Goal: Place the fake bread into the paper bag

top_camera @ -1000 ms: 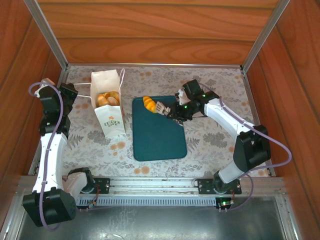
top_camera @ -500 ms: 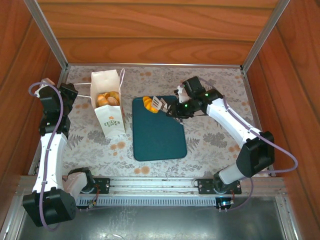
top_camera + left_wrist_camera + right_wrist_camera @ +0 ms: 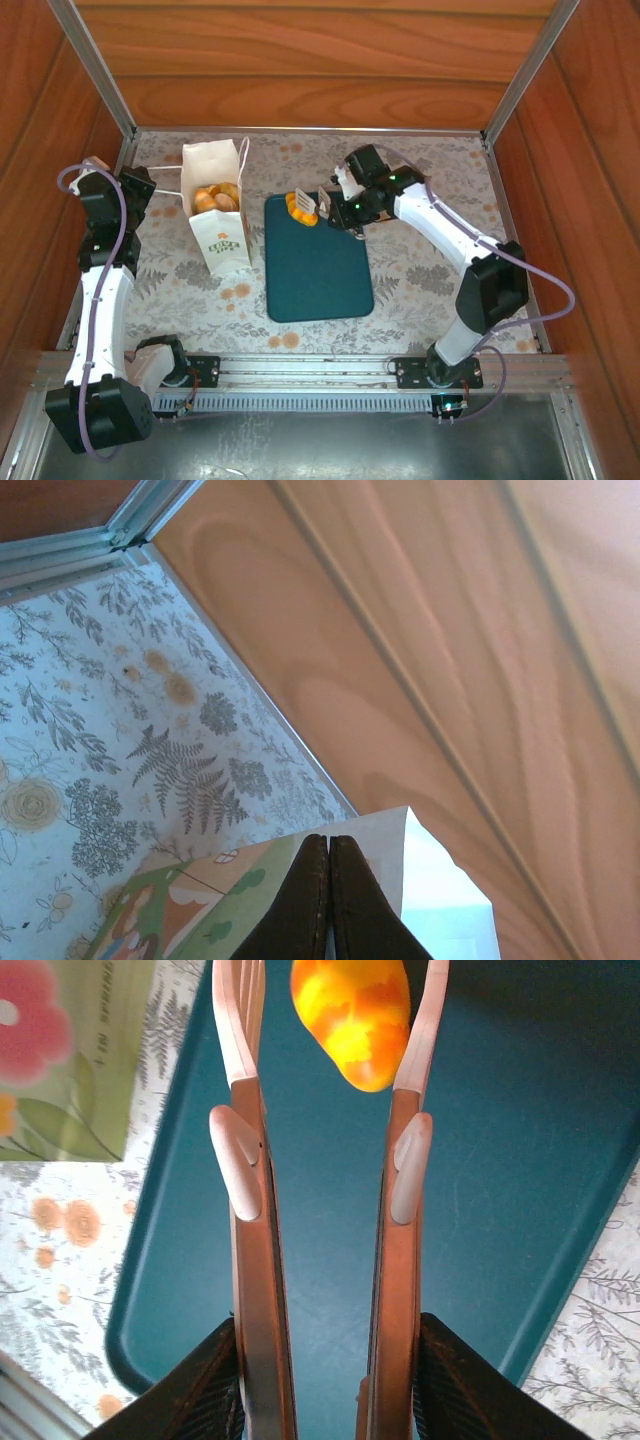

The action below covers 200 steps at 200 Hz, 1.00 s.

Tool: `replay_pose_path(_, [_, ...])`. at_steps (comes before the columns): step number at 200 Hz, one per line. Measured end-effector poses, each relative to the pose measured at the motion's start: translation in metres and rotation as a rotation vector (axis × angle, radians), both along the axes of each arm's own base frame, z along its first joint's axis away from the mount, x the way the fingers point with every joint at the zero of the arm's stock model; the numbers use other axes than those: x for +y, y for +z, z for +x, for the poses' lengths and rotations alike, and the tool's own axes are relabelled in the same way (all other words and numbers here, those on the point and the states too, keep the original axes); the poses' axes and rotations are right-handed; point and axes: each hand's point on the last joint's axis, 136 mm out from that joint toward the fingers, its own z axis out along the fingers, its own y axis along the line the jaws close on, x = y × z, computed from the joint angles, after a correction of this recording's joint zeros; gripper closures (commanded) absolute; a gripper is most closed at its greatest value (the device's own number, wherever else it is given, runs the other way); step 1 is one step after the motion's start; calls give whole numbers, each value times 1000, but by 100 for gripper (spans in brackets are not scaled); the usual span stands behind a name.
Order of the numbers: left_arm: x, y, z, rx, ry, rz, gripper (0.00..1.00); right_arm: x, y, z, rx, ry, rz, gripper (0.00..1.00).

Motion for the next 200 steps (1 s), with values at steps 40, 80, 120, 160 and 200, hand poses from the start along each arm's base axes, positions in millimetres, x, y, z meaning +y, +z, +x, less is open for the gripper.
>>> replay_pose_path(40, [0, 0, 0, 0, 0, 0, 100, 2, -18, 2, 7, 35, -52, 55])
replay_pose_path(80, [0, 0, 0, 0, 0, 0, 100, 8, -27, 0, 8, 67, -80, 55])
replay_pose_path(120, [0, 0, 0, 0, 0, 0, 100, 11, -35, 4, 10, 76, -104, 55])
replay_pose_path(160, [0, 0, 0, 0, 1, -3, 100, 11, -48, 7, 26, 79, -129, 56])
replay_pose_path(200, [0, 0, 0, 0, 1, -5, 100, 13, -50, 6, 29, 85, -134, 65])
